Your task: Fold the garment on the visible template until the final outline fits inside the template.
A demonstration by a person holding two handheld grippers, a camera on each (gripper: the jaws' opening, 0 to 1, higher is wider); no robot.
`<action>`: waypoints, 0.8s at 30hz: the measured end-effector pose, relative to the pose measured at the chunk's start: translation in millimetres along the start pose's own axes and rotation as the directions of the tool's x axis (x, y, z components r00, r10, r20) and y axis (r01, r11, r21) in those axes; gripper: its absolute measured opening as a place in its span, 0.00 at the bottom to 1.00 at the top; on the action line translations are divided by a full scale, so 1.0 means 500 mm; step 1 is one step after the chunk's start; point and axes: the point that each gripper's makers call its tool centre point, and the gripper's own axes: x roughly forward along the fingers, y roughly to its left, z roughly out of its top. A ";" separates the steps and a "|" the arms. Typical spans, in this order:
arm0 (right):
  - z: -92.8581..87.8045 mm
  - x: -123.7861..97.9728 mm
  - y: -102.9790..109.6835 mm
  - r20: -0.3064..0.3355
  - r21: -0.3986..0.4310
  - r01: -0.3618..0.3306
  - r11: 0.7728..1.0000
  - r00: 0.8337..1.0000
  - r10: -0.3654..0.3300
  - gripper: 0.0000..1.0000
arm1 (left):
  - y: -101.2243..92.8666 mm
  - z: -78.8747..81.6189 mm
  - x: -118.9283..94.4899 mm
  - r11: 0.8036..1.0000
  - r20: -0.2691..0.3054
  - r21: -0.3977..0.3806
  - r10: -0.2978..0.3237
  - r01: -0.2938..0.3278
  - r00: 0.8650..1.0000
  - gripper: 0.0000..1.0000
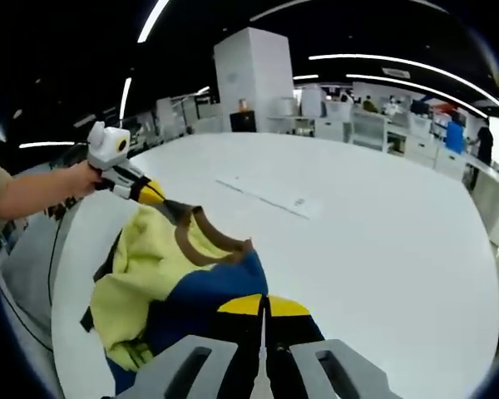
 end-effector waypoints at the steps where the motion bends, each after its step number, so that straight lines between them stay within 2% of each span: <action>1: -0.001 0.003 0.000 -0.002 0.001 -0.001 1.000 1.000 0.001 0.00 | 0.001 -0.003 0.005 1.000 -0.004 -0.002 -0.003 0.002 1.000 0.00; 15: -0.037 0.036 -0.011 -0.068 0.010 0.015 1.000 0.998 -0.014 0.00 | 0.006 -0.036 0.035 1.000 -0.066 -0.013 0.009 -0.010 0.998 0.00; 24: -0.059 0.050 -0.014 -0.114 0.017 0.028 0.999 0.993 -0.026 0.00 | 0.008 -0.072 0.052 1.000 -0.128 -0.019 0.015 -0.017 0.992 0.00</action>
